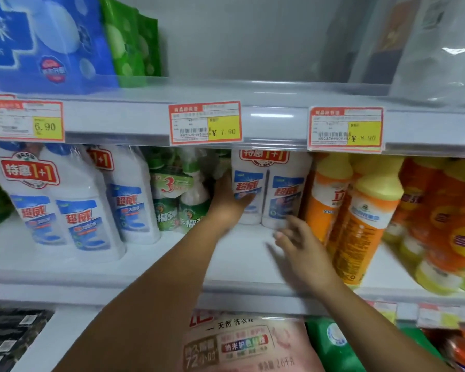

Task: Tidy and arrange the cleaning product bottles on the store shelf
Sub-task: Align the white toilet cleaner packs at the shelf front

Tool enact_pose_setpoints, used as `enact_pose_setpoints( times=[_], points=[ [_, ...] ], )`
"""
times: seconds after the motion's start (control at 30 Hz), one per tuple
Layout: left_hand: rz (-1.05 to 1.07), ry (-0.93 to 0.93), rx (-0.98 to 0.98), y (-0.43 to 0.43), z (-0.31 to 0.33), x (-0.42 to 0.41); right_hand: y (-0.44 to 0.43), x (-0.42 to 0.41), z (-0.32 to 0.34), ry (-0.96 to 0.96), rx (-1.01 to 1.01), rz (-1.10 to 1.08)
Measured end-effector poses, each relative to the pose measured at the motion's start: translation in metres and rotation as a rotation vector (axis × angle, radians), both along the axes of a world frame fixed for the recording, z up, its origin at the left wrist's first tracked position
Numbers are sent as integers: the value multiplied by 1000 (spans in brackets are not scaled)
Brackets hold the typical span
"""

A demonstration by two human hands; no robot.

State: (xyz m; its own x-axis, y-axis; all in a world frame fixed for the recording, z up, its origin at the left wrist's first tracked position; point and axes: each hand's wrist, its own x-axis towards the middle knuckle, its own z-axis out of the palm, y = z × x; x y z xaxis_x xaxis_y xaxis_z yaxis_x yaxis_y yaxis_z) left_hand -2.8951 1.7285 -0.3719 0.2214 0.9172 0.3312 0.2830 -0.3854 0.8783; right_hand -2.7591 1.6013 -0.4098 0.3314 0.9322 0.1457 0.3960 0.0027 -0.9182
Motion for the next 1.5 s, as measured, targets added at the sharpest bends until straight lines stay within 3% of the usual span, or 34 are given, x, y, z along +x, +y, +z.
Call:
enact_pose_setpoints(
  times=[0.4, 0.63, 0.73, 0.9, 1.0, 1.17, 1.33, 1.5],
  points=[
    [28, -21, -51, -21, -5, 0, -8, 1, -5, -21, 8, -80],
    [41, 14, -90, -70, -1, -53, -24, -8, 6, -89, 2, -86],
    [13, 32, -137, -88, 5, -85, -22, -14, 14, -50, -49, -25],
    [-74, 137, -193, -100, 17, -139, -13, -40, 25, 120, -34, 266],
    [42, 148, -166, -106, 15, -169, -5, -64, 29, 162, 1, 385],
    [580, 4, 45, -117, -14, -248, 7, -106, 28, 137, 27, 438],
    [529, -143, -136, -116, -30, -283, 16, -145, 26, 134, 35, 453],
    [491, -32, -174, -122, -36, -289, 26, -174, 22, 119, 72, 435]
  ],
)
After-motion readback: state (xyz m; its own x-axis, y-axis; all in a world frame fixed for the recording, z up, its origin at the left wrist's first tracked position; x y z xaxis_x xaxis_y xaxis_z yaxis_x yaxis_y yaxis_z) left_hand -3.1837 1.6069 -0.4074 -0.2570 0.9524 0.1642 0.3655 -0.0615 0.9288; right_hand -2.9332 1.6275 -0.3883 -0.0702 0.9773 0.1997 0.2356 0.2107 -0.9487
